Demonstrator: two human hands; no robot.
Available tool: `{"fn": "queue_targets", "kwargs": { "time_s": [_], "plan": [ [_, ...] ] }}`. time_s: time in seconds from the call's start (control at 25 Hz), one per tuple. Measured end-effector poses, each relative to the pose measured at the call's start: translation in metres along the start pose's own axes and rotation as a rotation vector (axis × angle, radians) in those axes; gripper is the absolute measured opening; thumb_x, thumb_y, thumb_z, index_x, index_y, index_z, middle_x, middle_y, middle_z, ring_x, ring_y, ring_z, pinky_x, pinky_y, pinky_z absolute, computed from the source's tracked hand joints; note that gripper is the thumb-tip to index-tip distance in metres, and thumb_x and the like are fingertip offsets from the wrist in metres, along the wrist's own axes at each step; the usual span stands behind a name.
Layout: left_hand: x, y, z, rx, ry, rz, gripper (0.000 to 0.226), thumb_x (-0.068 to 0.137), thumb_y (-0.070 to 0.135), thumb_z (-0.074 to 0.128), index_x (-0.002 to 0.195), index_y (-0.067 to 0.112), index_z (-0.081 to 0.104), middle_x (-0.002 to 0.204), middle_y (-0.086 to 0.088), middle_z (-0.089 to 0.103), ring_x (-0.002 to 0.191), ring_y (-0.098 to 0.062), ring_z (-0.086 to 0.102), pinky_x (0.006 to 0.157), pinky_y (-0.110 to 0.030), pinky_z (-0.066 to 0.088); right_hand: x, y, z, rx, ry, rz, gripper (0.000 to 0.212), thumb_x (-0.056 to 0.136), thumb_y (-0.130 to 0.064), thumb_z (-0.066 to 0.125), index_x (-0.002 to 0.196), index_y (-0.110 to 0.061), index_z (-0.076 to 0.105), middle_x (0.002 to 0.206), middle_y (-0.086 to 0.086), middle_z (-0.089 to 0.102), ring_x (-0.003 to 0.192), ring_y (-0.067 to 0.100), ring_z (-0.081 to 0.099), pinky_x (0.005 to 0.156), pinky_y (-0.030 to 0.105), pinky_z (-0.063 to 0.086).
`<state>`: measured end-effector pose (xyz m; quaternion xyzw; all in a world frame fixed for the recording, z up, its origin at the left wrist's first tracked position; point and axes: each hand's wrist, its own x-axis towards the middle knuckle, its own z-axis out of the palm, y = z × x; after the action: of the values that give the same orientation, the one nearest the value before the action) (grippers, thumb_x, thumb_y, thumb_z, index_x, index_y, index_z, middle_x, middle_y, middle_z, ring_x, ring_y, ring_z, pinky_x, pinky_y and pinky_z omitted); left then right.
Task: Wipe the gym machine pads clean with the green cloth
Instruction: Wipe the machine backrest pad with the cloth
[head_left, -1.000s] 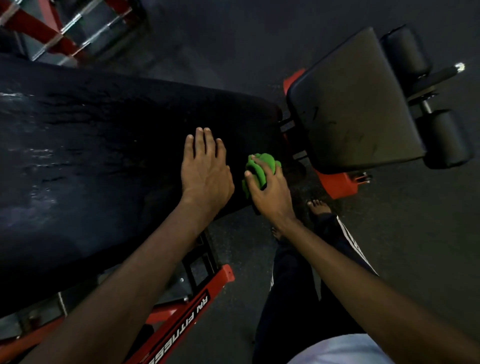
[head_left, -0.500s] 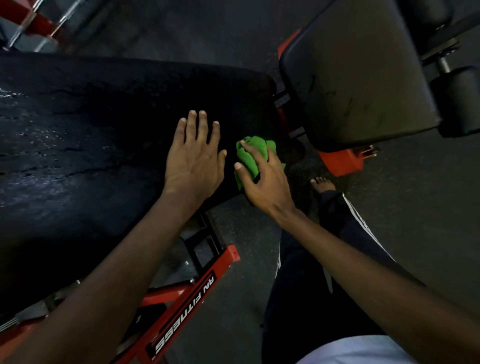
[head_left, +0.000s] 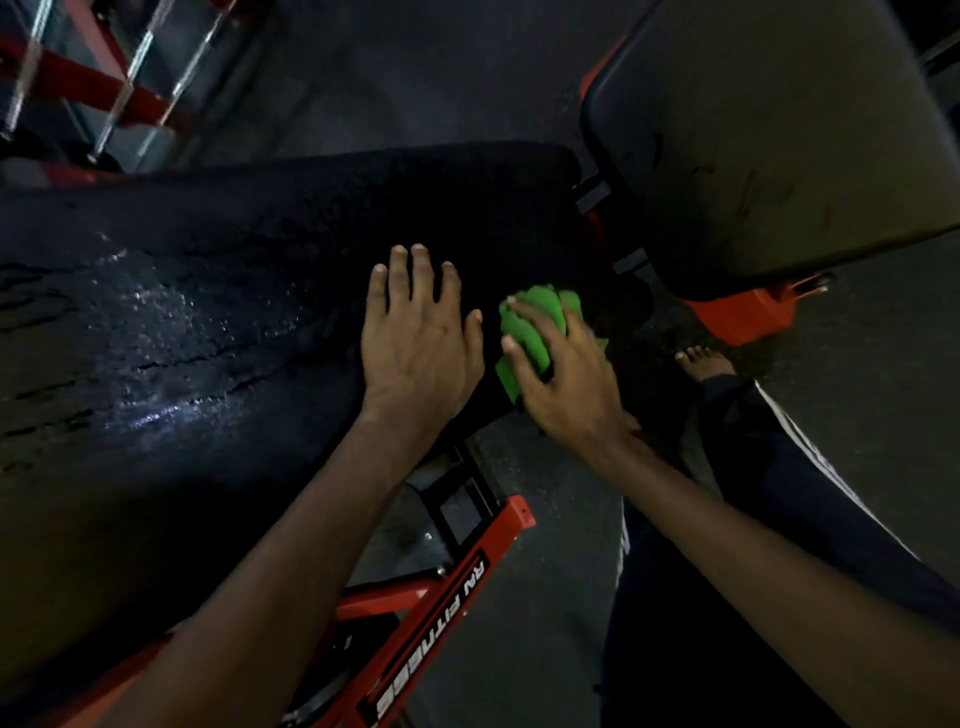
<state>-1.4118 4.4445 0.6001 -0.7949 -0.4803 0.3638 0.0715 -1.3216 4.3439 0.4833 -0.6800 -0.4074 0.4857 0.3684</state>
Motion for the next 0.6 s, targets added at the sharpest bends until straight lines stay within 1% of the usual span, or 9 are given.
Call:
{"fn": "queue_targets", "kwargs": {
  "time_s": [0.08,0.16,0.28,0.36,0.4,0.48,0.6],
  "plan": [
    [0.012,0.005,0.001,0.009,0.005,0.043,0.061,0.104,0.043,0.028,0.154,0.009,0.031,0.162,-0.020,0.024,0.151,-0.035,0.017,0.123,-0.048,0.011,-0.007,0.004,0.002,0.011,0.017,-0.001,0.046,0.099,-0.054,0.046,0.143,-0.040,0.048,0.150,-0.003,0.044,0.140,0.016,0.041,0.106,0.036,0.044],
    [0.023,0.005,0.004,0.008,-0.008,0.099,0.061,0.104,0.041,0.028,0.156,0.010,0.027,0.163,-0.019,0.021,0.152,-0.034,0.015,0.124,-0.047,0.010,0.014,0.011,0.003,0.010,0.058,0.026,0.041,0.099,-0.050,0.049,0.139,-0.039,0.053,0.143,-0.005,0.051,0.134,0.015,0.048,0.101,0.038,0.050],
    [0.027,0.004,0.013,0.034,-0.023,0.150,0.061,0.105,0.041,0.025,0.157,0.010,0.022,0.163,-0.019,0.019,0.152,-0.035,0.014,0.124,-0.047,0.009,0.052,0.029,0.002,-0.007,0.112,0.168,0.040,0.098,-0.052,0.050,0.135,-0.038,0.058,0.136,-0.003,0.055,0.125,0.018,0.055,0.095,0.036,0.051],
    [0.027,0.004,0.017,0.056,-0.008,0.155,0.062,0.105,0.044,0.024,0.157,0.012,0.023,0.163,-0.020,0.020,0.152,-0.036,0.015,0.124,-0.048,0.010,0.067,0.038,-0.003,-0.006,0.116,0.269,0.040,0.097,-0.052,0.051,0.133,-0.037,0.060,0.132,-0.001,0.056,0.122,0.021,0.056,0.093,0.032,0.047],
    [0.028,0.004,0.018,0.063,0.001,0.155,0.062,0.105,0.047,0.024,0.157,0.013,0.024,0.162,-0.021,0.020,0.151,-0.037,0.015,0.124,-0.049,0.010,0.069,0.038,-0.004,0.000,0.108,0.287,0.040,0.097,-0.051,0.052,0.132,-0.036,0.060,0.131,0.000,0.056,0.122,0.021,0.056,0.092,0.030,0.044],
    [0.028,0.005,0.019,0.074,-0.004,0.156,0.064,0.104,0.050,0.024,0.157,0.015,0.024,0.162,-0.022,0.019,0.151,-0.037,0.015,0.124,-0.049,0.010,0.053,0.030,-0.006,0.014,0.076,0.239,0.039,0.097,-0.049,0.053,0.133,-0.036,0.059,0.133,-0.001,0.055,0.123,0.020,0.055,0.091,0.027,0.042],
    [0.028,0.006,0.023,0.100,-0.005,0.153,0.066,0.103,0.053,0.020,0.159,0.017,0.019,0.164,-0.021,0.014,0.152,-0.036,0.011,0.124,-0.049,0.008,0.003,0.023,-0.005,0.054,0.012,0.088,0.042,0.097,-0.052,0.051,0.138,-0.041,0.054,0.140,-0.006,0.052,0.129,0.015,0.052,0.097,0.030,0.047]
  ]
}}
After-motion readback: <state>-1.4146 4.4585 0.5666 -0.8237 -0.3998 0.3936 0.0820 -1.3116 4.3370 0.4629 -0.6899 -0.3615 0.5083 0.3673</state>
